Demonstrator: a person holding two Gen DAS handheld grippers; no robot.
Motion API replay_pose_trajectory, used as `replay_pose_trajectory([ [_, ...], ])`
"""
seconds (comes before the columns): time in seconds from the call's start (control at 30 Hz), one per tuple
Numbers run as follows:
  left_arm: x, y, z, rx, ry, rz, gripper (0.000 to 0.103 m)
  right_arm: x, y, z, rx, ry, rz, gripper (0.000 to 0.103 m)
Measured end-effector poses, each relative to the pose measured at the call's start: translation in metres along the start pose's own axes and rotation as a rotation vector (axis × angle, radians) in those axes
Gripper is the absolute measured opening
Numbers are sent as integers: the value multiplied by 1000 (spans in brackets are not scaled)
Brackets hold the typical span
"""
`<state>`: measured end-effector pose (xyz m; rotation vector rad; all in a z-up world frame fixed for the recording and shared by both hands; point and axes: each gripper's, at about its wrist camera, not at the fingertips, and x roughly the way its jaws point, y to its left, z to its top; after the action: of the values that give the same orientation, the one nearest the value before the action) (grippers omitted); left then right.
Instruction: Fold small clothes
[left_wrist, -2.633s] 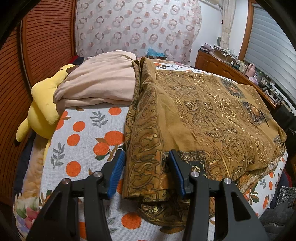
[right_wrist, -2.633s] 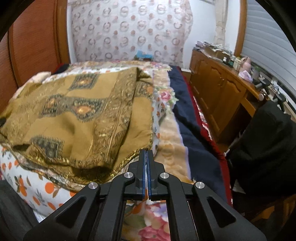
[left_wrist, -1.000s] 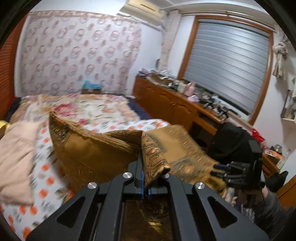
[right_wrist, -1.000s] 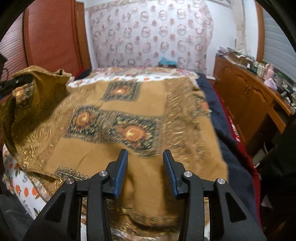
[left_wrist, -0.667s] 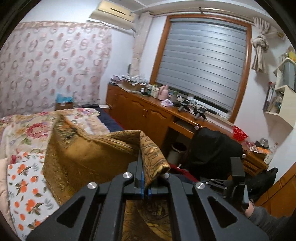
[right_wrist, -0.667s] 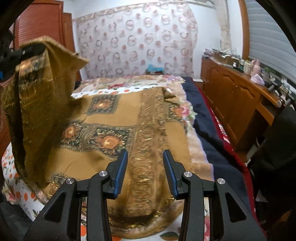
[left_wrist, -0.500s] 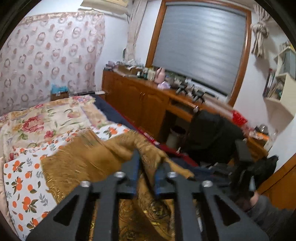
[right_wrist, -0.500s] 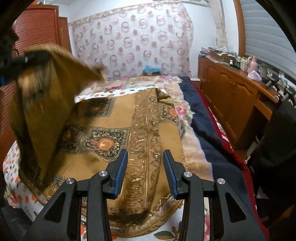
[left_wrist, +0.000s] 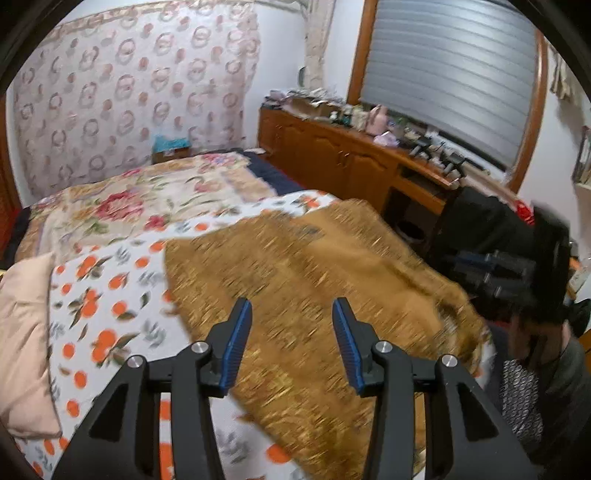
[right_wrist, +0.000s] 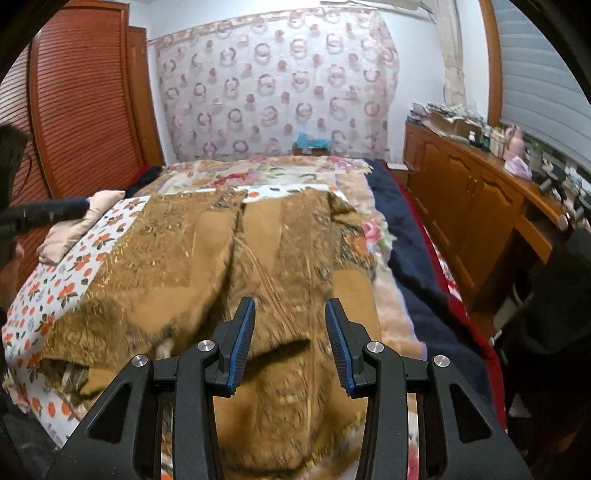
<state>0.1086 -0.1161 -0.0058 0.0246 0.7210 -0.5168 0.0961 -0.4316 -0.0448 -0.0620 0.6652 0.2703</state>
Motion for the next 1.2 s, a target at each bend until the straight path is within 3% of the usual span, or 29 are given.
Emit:
replay_pose_trajectory([
  [0.2, 0, 20, -30, -30, 26, 48, 44, 20, 17, 33, -41, -3, 51, 39],
  [0.47, 14, 36, -56, -50, 88, 87, 44, 74, 46, 56, -113, 87, 106, 41],
  [0.8, 34, 42, -73, -42, 152, 114, 44, 115, 51, 39, -150, 223, 84, 43],
  [1.07, 37, 39, -70, -19, 152, 118, 59, 118, 51, 29, -165, 255, 101, 43],
  [1.2, 39, 34, -71, 7, 160, 142, 61, 119, 52, 27, -172, 256, 103, 43],
])
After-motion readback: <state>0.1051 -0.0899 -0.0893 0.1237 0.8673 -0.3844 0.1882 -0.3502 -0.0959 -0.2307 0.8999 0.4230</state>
